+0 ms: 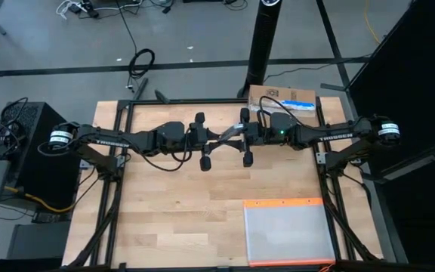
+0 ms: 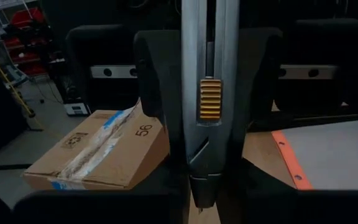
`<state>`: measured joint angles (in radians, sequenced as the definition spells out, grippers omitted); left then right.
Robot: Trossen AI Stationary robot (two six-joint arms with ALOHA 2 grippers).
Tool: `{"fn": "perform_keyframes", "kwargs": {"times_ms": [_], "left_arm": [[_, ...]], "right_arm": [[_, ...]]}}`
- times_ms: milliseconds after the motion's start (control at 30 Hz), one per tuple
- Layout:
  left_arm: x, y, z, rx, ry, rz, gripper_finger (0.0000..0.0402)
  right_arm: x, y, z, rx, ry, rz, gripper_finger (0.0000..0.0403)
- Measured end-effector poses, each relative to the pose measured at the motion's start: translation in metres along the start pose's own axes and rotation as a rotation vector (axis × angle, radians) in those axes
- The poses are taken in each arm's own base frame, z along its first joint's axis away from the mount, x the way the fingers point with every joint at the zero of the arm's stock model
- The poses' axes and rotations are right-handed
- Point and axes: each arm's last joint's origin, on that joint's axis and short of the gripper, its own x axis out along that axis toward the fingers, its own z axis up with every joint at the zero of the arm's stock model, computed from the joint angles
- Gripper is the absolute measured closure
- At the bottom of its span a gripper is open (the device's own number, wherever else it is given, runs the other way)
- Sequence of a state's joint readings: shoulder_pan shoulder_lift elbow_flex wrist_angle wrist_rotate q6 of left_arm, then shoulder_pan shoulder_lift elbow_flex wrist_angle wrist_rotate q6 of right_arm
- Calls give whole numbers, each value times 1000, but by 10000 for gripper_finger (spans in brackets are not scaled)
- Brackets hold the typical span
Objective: Unpack boxes
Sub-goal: Open the cardboard box using the cutter
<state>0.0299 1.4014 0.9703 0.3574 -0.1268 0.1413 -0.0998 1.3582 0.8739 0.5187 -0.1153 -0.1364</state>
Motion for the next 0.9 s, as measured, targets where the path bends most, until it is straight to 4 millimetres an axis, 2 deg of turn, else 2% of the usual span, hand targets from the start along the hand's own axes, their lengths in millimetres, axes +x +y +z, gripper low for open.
{"fn": "perform_keyframes", "kwargs": {"times_ms": [200, 367, 900], "left_arm": [[0, 0, 0, -3, -3, -1, 367], [0, 0, -1, -1, 11, -3, 371], [-6, 1, 2, 9, 19, -12, 350]], "right_arm": [[5, 0, -4, 2, -15, -5, 309], [9, 1, -7, 2, -20, -1, 326], [7, 1, -8, 5, 18, 20, 358]]}}
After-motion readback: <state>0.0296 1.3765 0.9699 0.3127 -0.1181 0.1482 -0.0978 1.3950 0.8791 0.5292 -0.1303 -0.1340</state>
